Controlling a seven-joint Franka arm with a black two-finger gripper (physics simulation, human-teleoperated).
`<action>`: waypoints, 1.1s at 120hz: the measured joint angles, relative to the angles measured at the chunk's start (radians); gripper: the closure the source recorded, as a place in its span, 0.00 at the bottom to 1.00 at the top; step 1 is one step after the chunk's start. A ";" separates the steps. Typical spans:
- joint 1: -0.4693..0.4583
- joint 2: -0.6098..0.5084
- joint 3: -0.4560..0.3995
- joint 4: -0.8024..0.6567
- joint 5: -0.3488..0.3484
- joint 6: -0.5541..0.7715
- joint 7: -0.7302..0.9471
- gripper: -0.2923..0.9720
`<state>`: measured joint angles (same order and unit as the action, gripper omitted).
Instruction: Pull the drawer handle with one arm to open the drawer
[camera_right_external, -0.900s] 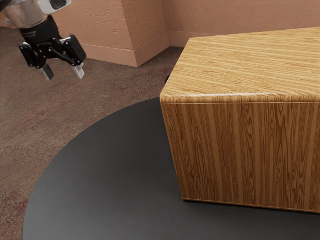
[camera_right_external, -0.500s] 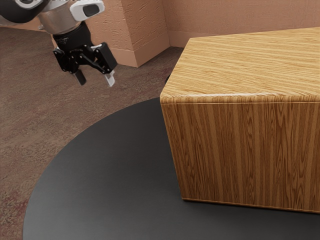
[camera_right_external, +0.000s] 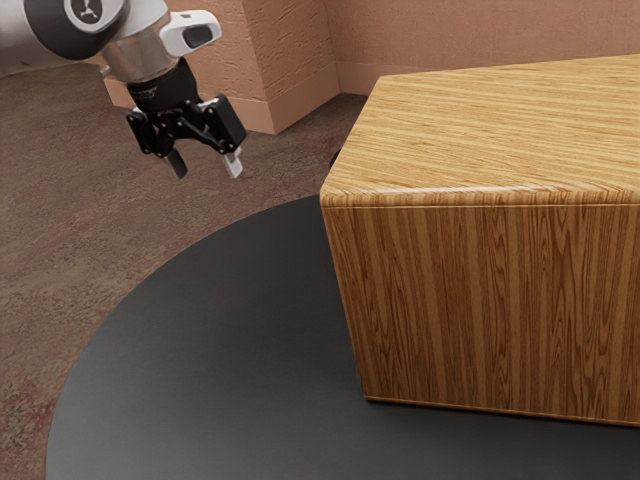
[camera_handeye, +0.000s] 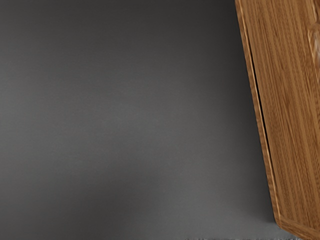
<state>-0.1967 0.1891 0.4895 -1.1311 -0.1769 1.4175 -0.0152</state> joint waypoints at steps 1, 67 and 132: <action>0.000 0.000 0.000 0.000 -0.001 0.000 0.000 0.23; 0.005 -0.006 0.017 -0.008 -0.007 -0.024 0.018 0.23; 0.106 0.000 -0.053 -0.041 -0.105 0.022 0.026 0.23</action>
<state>-0.0907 0.1891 0.4362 -1.1716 -0.2820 1.4392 0.0110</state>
